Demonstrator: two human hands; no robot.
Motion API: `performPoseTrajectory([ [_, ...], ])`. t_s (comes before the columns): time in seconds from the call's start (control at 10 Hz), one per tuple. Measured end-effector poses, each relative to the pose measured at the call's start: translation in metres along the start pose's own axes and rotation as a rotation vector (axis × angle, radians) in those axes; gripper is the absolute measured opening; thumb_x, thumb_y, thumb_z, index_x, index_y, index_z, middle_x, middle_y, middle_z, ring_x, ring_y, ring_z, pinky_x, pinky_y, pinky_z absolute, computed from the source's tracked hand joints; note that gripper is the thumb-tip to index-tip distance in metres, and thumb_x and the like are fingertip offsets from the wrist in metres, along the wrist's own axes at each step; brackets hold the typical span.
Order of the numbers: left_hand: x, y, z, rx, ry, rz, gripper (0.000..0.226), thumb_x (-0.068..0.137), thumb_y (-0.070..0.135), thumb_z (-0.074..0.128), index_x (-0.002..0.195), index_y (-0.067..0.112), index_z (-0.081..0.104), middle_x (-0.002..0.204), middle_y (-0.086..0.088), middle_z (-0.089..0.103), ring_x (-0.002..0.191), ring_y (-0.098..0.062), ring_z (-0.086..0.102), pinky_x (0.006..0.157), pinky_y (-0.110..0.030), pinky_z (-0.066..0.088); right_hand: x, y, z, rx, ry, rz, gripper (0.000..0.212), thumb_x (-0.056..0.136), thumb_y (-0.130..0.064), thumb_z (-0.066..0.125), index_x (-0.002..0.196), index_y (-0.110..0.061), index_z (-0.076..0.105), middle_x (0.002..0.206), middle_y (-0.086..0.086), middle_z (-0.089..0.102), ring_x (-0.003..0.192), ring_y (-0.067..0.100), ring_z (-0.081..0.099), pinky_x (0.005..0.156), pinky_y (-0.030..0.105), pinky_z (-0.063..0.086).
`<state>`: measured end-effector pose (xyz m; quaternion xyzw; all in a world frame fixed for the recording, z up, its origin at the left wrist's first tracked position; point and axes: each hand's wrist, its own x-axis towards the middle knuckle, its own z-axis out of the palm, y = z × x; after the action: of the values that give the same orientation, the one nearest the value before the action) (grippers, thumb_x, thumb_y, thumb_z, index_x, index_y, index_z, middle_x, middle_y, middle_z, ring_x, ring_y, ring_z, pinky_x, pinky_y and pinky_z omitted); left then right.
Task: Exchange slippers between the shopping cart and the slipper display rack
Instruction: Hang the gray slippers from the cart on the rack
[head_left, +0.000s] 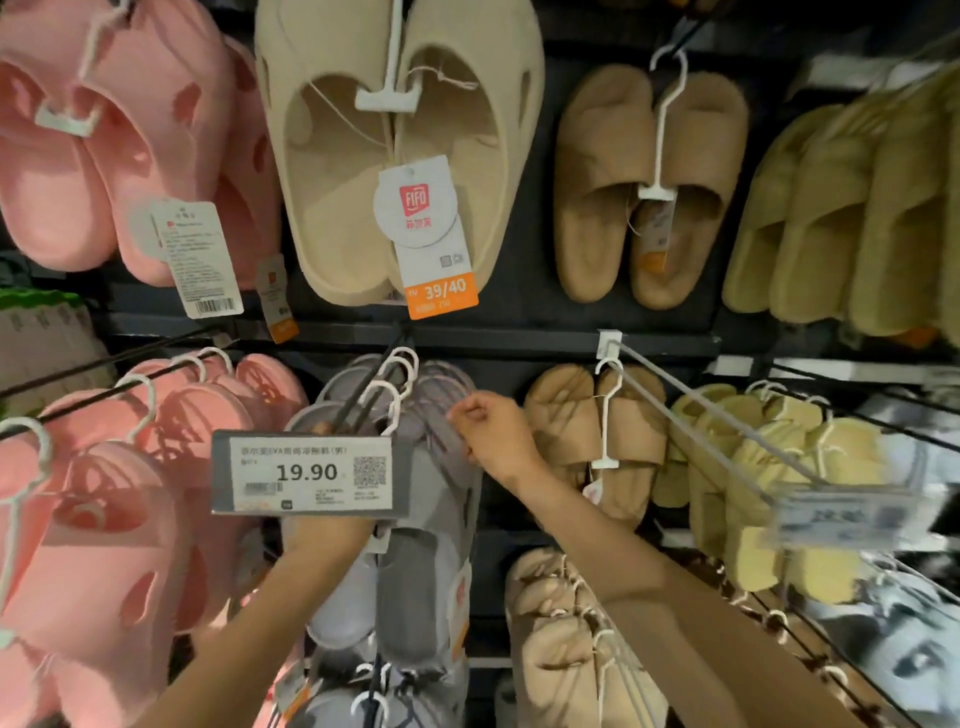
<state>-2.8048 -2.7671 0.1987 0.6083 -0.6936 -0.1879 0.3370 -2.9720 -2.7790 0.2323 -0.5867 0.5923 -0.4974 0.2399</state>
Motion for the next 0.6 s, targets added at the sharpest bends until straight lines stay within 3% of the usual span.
performPoseTrajectory([
  [0.1, -0.016, 0.014, 0.036, 0.208, 0.308, 0.236, 0.038, 0.086, -0.005, 0.045, 0.077, 0.033, 0.047, 0.075, 0.008, 0.045, 0.063, -0.01, 0.029, 0.057, -0.036, 0.037, -0.031, 0.012, -0.034, -0.284, 0.033, -0.065, 0.011, 0.088, -0.015, 0.06, 0.086, -0.005, 0.064, 0.066, -0.001, 0.059, 0.068, 0.016, 0.056, 0.058, 0.019, 0.041],
  [0.2, -0.053, 0.044, 0.062, 0.328, 0.204, 0.291, 0.031, 0.071, 0.006, 0.054, 0.099, 0.0, 0.064, 0.093, -0.026, 0.061, 0.089, -0.038, 0.051, 0.072, -0.043, 0.044, -0.079, 0.032, -0.077, -0.556, -0.029, -0.005, 0.023, 0.091, -0.018, 0.054, 0.103, -0.001, 0.061, 0.102, 0.018, 0.064, 0.097, 0.032, 0.059, 0.079, 0.03, 0.045],
  [0.3, -0.102, 0.075, 0.109, 0.449, -0.053, 0.499, 0.03, 0.049, 0.007, 0.082, 0.076, 0.006, 0.071, 0.075, -0.014, 0.066, 0.069, -0.035, 0.064, 0.057, -0.037, 0.053, -0.146, 0.055, -0.123, -0.784, -0.086, 0.082, 0.028, 0.096, -0.017, 0.043, 0.116, -0.001, 0.054, 0.114, 0.02, 0.059, 0.103, 0.034, 0.058, 0.081, 0.037, 0.046],
  [0.4, -0.152, 0.116, 0.143, 0.519, -0.281, 0.712, 0.02, 0.06, 0.014, 0.081, 0.057, 0.018, 0.061, 0.058, -0.001, 0.062, 0.056, -0.021, 0.064, 0.047, -0.023, 0.05, -0.221, 0.077, -0.176, -0.882, 0.059, 0.212, 0.028, 0.096, -0.019, 0.039, 0.112, -0.005, 0.057, 0.113, 0.019, 0.061, 0.103, 0.033, 0.059, 0.081, 0.039, 0.047],
  [0.5, -0.208, 0.165, 0.181, 0.402, -0.42, 0.819, 0.022, 0.094, 0.025, 0.044, 0.077, 0.021, 0.056, 0.075, 0.002, 0.061, 0.086, -0.021, 0.066, 0.065, -0.028, 0.045, -0.296, 0.097, -0.241, -0.96, 0.221, 0.412, 0.031, 0.092, -0.019, 0.037, 0.112, -0.009, 0.058, 0.11, 0.017, 0.062, 0.105, 0.032, 0.059, 0.077, 0.037, 0.046],
  [0.6, -0.272, 0.225, 0.215, 0.294, -0.505, 1.001, 0.034, 0.092, 0.033, 0.032, 0.095, 0.019, 0.063, 0.1, -0.004, 0.067, 0.099, -0.026, 0.063, 0.078, -0.033, 0.046, -0.379, 0.112, -0.306, -0.993, 0.384, 0.654, 0.026, 0.092, -0.021, 0.046, 0.111, -0.006, 0.056, 0.111, 0.018, 0.062, 0.104, 0.036, 0.059, 0.077, 0.038, 0.047],
])
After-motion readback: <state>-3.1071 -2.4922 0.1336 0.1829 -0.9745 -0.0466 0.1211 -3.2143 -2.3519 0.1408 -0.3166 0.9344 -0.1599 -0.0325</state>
